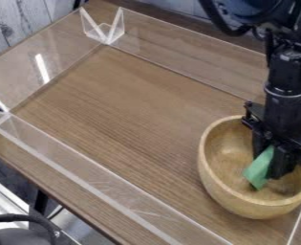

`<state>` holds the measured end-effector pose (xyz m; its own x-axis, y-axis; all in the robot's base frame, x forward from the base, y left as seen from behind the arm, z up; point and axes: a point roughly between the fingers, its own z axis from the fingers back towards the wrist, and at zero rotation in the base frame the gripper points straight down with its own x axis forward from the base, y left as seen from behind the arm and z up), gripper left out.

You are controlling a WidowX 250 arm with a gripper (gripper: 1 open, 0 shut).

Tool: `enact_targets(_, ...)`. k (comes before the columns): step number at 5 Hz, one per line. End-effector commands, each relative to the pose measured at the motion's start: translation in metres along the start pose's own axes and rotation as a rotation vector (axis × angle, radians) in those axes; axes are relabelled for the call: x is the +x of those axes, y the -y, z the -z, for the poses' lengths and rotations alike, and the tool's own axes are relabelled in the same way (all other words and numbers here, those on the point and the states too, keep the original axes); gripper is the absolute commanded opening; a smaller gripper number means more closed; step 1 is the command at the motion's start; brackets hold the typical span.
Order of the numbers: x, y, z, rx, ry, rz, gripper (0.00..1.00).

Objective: Put the green block in the brown bowl

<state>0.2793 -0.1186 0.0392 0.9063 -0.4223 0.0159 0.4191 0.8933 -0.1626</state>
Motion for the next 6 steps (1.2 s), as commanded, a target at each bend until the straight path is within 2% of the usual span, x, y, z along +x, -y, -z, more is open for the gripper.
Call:
enact_targets(1,-0.002,-0.006,0.003,-0.001,-0.024,0.007,0.00)
enact_targets(2,-0.004,-0.008,0.005,-0.006,-0.055,0.035,0.00)
enact_targets(4,-0.006,-0.009,0.016,0.041,-0.071,-0.009,0.00)
enact_targets(5,-0.005,-0.009,0.014,0.034,-0.072,-0.008,0.00)
enact_targets(6,-0.007,-0.009,0.006,0.024,-0.081,0.000,1.00)
